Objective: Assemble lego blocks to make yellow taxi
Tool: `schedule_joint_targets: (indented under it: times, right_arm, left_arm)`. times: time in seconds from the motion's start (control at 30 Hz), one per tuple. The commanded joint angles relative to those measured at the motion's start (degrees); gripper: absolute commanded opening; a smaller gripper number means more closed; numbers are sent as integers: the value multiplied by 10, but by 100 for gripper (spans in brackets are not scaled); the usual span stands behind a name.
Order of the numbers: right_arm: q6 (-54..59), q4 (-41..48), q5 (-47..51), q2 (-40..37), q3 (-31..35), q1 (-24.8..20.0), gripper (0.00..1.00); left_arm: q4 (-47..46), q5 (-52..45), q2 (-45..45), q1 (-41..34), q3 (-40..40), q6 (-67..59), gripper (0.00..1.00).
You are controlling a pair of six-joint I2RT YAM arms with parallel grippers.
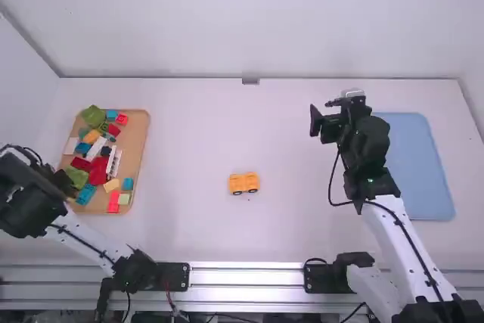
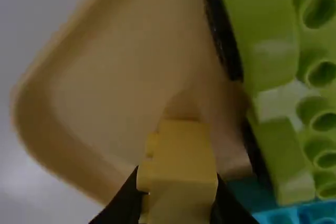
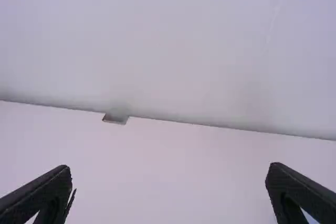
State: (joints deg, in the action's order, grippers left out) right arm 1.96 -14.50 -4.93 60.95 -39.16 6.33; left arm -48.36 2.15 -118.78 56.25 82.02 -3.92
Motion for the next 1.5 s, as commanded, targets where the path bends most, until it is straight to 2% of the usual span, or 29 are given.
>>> schedule_joint_targets:
  times: [0.0,0.17,0.37,0.53,0.63,0.77,0.87,0.9,0.97,1.03,1.17,1.37,1.47]
  right_arm:
    - [-1,-9,-13,1,-23,0,98]
    - [-1,-22,-58,2,-23,0,98]
    - [-7,-51,-84,24,-23,0,98]
    - [-70,-107,-120,86,-36,6,98]
    - [-105,-106,-136,146,-74,15,98]
    - [-112,-105,-258,230,-135,30,98]
    - [-112,-105,-363,275,-169,37,98]
    - [-111,-116,-417,297,-186,40,98]
    - [-112,-127,-437,309,-193,39,98]
    - [-160,-158,-450,332,-200,43,98]
    - [-188,-140,-447,359,-210,52,98]
    - [-197,-52,-511,402,-240,52,99]
    - [-201,-45,-572,422,-247,52,95]
  left_arm:
    - [-26,-18,-7,-1,45,36,2]
    - [-43,-114,25,-9,65,9,2]
    - [-3,-116,115,-59,25,14,2]
    - [70,-76,236,-159,-50,11,2]
    - [114,-91,301,-244,-89,-55,2]
    - [153,-94,360,-382,-120,-128,2]
    - [159,-104,370,-464,-123,-188,2]
    - [161,-115,370,-511,-123,-231,2]
    - [162,-121,370,-543,-123,-257,2]
    - [173,-122,367,-618,-123,-297,2]
    - [208,-122,359,-702,-123,-340,2]
    - [272,-97,351,-775,-141,-362,2]
    - [304,-106,340,-794,-155,-364,2]
